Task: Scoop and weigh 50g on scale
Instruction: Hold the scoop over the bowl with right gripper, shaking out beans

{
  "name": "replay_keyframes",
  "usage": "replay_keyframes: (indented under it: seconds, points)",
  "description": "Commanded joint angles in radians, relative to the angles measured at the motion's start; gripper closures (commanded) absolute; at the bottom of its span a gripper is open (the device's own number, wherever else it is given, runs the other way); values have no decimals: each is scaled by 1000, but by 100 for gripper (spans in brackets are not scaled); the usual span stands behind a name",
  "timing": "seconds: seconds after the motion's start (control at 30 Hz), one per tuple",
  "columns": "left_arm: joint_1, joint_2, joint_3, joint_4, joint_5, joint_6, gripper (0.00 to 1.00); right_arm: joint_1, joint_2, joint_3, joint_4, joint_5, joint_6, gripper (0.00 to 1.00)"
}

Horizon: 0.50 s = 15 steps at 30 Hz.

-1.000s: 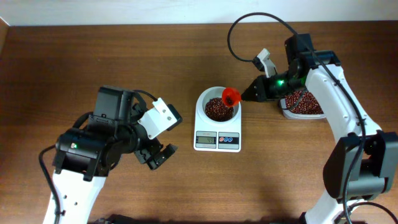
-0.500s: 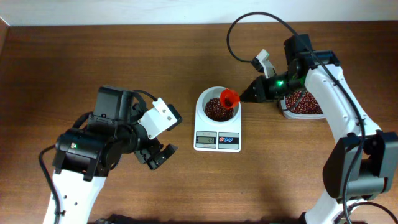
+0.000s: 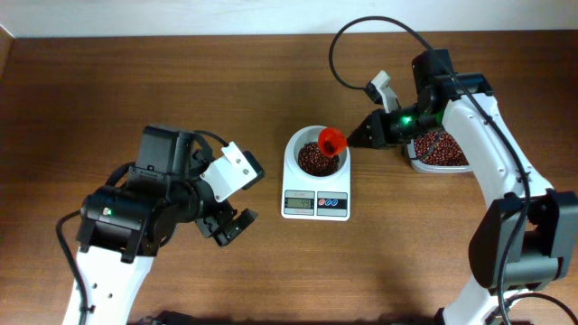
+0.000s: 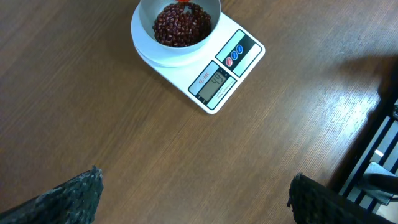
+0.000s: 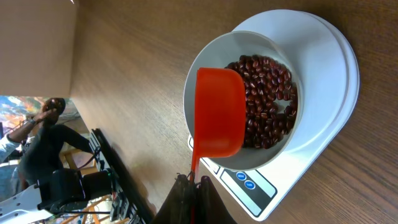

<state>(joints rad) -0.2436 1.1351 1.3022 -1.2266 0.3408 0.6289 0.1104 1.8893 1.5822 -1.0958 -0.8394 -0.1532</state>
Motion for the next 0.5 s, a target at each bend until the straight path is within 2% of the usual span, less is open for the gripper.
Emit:
replay_keyframes:
  seconds: [0.0,0.47]
  points:
    - [4,-4,14,1,11,15,1,6,-26,18,3,-25,0,96]
    - [4,-4,14,1,11,15,1,3,-26,19,13,-30,0,96]
